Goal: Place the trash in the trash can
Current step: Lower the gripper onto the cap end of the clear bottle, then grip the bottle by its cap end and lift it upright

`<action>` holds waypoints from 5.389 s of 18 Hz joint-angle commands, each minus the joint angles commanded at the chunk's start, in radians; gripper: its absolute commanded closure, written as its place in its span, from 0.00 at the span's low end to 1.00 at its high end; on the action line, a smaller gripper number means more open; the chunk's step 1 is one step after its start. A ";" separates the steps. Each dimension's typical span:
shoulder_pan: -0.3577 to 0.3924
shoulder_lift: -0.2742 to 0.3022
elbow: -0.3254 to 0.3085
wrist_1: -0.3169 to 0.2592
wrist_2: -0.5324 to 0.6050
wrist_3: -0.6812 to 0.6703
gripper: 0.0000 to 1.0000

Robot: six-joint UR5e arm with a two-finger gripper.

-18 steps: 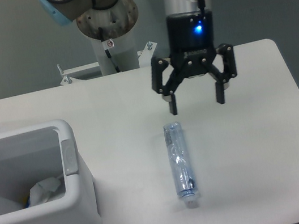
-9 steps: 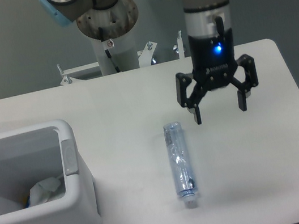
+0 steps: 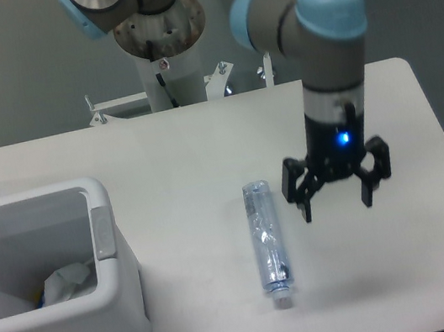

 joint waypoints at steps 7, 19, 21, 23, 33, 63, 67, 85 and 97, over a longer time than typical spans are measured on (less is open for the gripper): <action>-0.069 -0.104 -0.003 -0.003 0.032 0.003 0.00; -0.153 -0.206 0.015 0.040 0.142 -0.127 0.00; -0.169 -0.216 0.018 0.041 0.185 -0.130 0.00; -0.180 -0.224 0.022 0.043 0.189 -0.132 0.00; -0.212 -0.299 0.068 0.129 0.278 -0.209 0.00; -0.232 -0.288 0.015 0.130 0.342 -0.183 0.41; -0.232 -0.288 0.015 0.130 0.353 -0.181 0.49; -0.233 -0.282 0.014 0.130 0.359 -0.181 0.69; -0.226 -0.262 0.031 0.127 0.351 -0.181 0.70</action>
